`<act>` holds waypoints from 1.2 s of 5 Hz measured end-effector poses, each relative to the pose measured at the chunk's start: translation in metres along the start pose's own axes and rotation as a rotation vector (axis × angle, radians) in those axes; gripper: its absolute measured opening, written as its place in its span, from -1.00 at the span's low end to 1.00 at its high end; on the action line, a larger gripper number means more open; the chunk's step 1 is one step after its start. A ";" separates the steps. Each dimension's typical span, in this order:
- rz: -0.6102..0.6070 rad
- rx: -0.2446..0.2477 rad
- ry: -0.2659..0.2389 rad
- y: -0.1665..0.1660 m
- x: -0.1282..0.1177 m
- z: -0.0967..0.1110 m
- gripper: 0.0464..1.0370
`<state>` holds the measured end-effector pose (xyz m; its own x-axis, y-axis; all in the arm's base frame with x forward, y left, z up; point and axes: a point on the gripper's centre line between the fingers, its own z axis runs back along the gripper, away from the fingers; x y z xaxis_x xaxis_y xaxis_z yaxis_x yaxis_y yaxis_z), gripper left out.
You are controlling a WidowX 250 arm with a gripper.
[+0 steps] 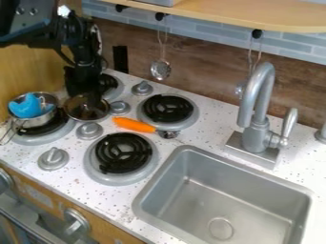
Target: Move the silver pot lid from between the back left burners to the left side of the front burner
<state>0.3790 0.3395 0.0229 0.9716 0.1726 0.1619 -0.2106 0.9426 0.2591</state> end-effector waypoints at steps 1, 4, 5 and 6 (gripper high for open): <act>0.019 0.033 0.016 0.004 -0.003 -0.005 0.40; 0.021 0.054 -0.003 0.005 -0.001 -0.012 -0.45; 0.020 0.051 -0.008 0.004 -0.002 -0.012 -0.45; 0.028 0.005 -0.021 -0.004 -0.003 -0.008 -0.45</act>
<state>0.3775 0.3372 0.0142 0.9630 0.1927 0.1886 -0.2380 0.9362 0.2588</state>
